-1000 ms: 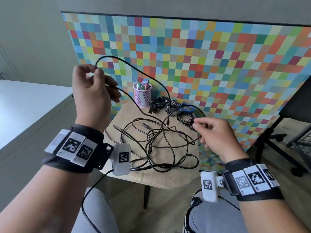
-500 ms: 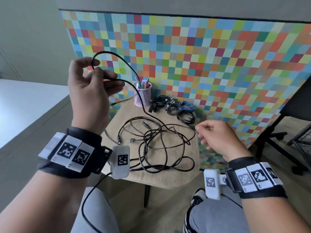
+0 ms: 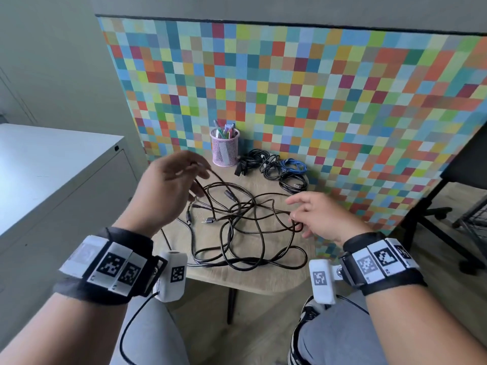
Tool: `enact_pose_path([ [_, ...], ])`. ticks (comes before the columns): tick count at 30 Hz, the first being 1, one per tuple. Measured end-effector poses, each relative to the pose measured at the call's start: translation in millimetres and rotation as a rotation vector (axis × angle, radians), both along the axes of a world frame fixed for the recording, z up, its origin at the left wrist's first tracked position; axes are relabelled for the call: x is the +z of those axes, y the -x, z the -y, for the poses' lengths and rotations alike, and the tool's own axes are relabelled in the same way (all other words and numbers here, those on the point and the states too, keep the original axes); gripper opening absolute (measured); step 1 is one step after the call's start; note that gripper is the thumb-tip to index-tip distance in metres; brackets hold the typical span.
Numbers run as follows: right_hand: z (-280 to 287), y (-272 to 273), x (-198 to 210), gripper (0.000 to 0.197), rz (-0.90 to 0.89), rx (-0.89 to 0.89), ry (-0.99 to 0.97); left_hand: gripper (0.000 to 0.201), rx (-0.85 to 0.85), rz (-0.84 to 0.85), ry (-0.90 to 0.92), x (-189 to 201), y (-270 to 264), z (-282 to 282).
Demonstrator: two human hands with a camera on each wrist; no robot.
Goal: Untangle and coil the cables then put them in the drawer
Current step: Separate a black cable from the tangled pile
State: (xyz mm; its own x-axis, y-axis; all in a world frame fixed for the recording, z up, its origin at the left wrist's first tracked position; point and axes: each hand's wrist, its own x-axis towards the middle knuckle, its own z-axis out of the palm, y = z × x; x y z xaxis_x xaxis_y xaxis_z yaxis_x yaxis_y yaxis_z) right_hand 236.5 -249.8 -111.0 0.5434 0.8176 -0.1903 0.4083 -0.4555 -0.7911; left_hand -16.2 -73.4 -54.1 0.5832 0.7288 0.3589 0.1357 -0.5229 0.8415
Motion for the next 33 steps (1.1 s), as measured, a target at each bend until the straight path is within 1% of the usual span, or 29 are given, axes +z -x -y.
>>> enact_pose_path([
  [1,-1.3,1.4,1.7,0.024,0.019,-0.011,-0.012,0.040,-0.018,-0.106,-0.033,-3.0,0.6,-0.1],
  [2,-2.2,2.6,3.7,0.020,0.042,-0.024,-0.030,0.044,-0.046,-0.204,-0.048,-3.5,0.6,1.9],
  [4,-3.5,6.2,8.8,0.010,0.110,-0.040,-0.083,0.042,-0.150,-0.355,-0.026,1.1,-1.8,10.5],
  [6,-5.2,10.3,14.6,0.011,0.201,-0.030,-0.145,0.047,-0.259,-0.407,0.052,4.7,-9.4,21.9],
  [8,-7.4,15.8,21.5,0.014,0.254,0.000,-0.228,0.053,-0.326,-0.447,0.078,4.5,-21.9,35.9],
  [9,-7.9,19.3,25.5,0.015,0.267,0.022,-0.276,0.057,-0.355,-0.483,0.054,3.7,-29.2,43.8],
  [12,-7.1,27.1,38.1,0.015,0.263,0.088,-0.409,0.068,-0.438,-0.647,-0.105,-11.0,-49.6,57.5],
  [13,-5.6,27.7,41.6,0.014,0.245,0.094,-0.446,0.070,-0.437,-0.694,-0.149,-15.9,-55.0,58.8],
  [14,-3.3,27.4,44.8,0.013,0.219,0.086,-0.487,0.068,-0.417,-0.724,-0.195,-19.5,-59.2,59.0],
  [16,1.7,23.7,48.3,0.013,0.168,0.022,-0.566,0.055,-0.346,-0.745,-0.278,-22.4,-62.8,56.1],
  [19,8.3,13.2,45.8,0.025,0.143,-0.156,-0.658,0.039,-0.246,-0.717,-0.315,-26.7,-61.2,46.9],
  [22,12.6,1.4,42.6,0.034,0.139,-0.324,-0.737,0.041,-0.166,-0.704,-0.295,-31.9,-58.7,38.9],
  [24,15.6,-2.4,45.0,0.036,0.112,-0.345,-0.691,0.042,-0.132,-0.674,-0.287,-35.7,-57.5,35.2],
  [26,19.0,-3.5,49.2,0.030,0.041,-0.278,-0.595,0.042,-0.113,-0.631,-0.288,-39.1,-56.8,33.0],
  [27,20.8,-3.5,51.7,0.027,0.045,-0.227,-0.527,0.043,-0.110,-0.619,-0.288,-40.1,-56.5,32.6],
  [28,22.3,-2.9,54.1,0.022,0.088,-0.179,-0.454,0.044,-0.107,-0.616,-0.293,-40.9,-56.5,32.5],
  [30,25.0,-3.7,59.7,0.007,0.245,-0.154,-0.319,0.049,-0.110,-0.637,-0.308,-42.8,-56.0,31.6],
  [31,26.0,-6.0,60.9,0.016,0.341,-0.169,-0.268,0.052,-0.118,-0.652,-0.314,-43.2,-55.3,31.5],
  [32,25.8,-8.0,61.6,0.025,0.397,-0.198,-0.252,0.055,-0.128,-0.666,-0.317,-43.9,-54.6,31.2],
  [33,24.9,-7.9,63.2,0.029,0.407,-0.230,-0.288,0.058,-0.141,-0.680,-0.317,-44.5,-53.7,31.1],
])
